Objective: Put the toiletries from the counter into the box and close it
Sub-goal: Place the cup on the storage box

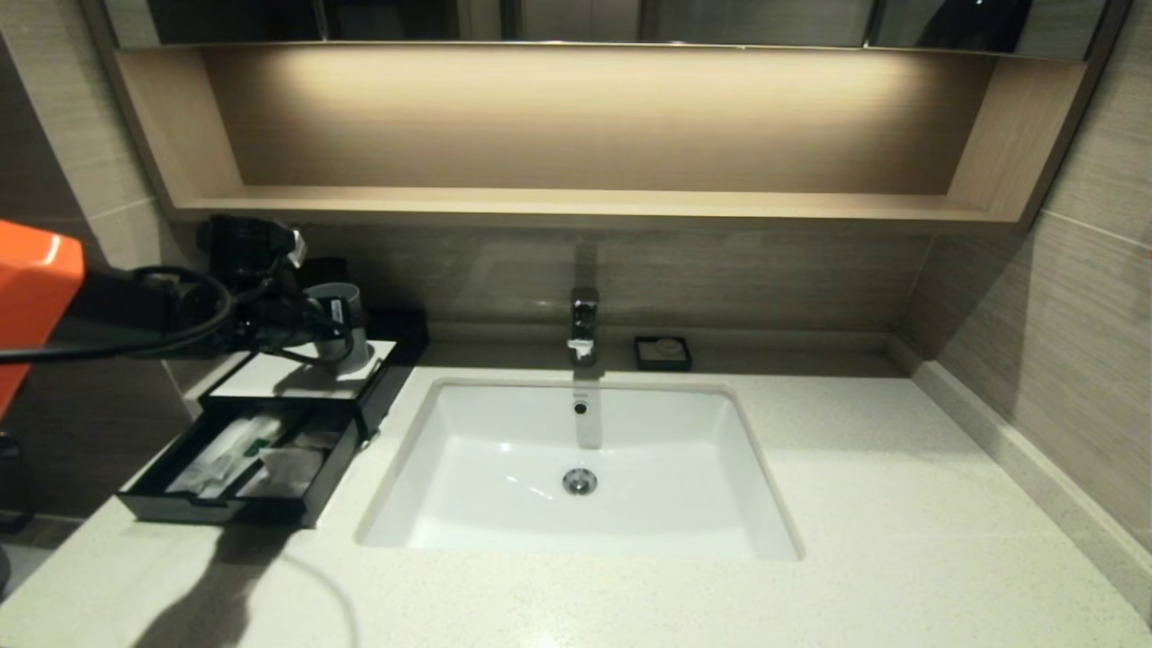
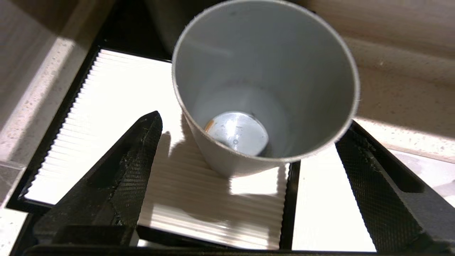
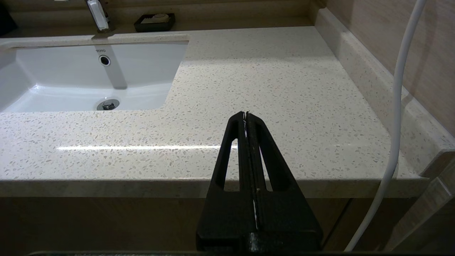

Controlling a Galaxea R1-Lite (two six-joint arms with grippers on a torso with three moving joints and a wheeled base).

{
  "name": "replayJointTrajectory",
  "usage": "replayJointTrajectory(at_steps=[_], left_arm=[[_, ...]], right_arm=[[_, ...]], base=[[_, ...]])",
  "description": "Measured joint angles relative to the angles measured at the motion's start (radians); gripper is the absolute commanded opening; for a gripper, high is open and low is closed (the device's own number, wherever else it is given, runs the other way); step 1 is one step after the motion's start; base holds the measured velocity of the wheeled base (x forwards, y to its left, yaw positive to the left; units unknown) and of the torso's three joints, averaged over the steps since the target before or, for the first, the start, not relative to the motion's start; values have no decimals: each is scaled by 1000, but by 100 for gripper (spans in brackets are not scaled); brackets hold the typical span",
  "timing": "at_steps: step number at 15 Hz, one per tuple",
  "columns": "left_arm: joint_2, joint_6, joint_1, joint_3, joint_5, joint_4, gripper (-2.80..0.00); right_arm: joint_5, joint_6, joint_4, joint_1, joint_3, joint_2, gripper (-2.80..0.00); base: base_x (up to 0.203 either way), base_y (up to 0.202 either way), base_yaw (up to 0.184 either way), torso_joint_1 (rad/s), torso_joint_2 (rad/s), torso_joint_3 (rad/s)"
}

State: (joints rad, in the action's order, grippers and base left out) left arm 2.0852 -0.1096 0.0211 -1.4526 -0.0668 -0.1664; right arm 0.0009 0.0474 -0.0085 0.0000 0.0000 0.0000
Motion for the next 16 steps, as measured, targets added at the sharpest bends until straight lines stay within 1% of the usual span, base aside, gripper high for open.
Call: replayJointTrajectory(at_steps=[4,9,13,15,16], left_arm=[[-50,1,0,42,0,0,0],[-132,0,0,152,1,0,0],[-226,0,0,285,1,-2,0],[-276,1,0,363,2,-27,0],[-293,1,0,398,2,-57,-280]], right_arm=[[0,0,0,0,0,0,-280],[0,0,0,0,0,0,-280],[0,0,0,0,0,0,-280],[0,0,0,0,0,0,-280],[0,0,0,0,0,0,-280]], base=[[0,0,0,0,0,0],[0,0,0,0,0,0],[0,0,0,0,0,0],[0,0,0,0,0,0],[0,0,0,0,0,0]])
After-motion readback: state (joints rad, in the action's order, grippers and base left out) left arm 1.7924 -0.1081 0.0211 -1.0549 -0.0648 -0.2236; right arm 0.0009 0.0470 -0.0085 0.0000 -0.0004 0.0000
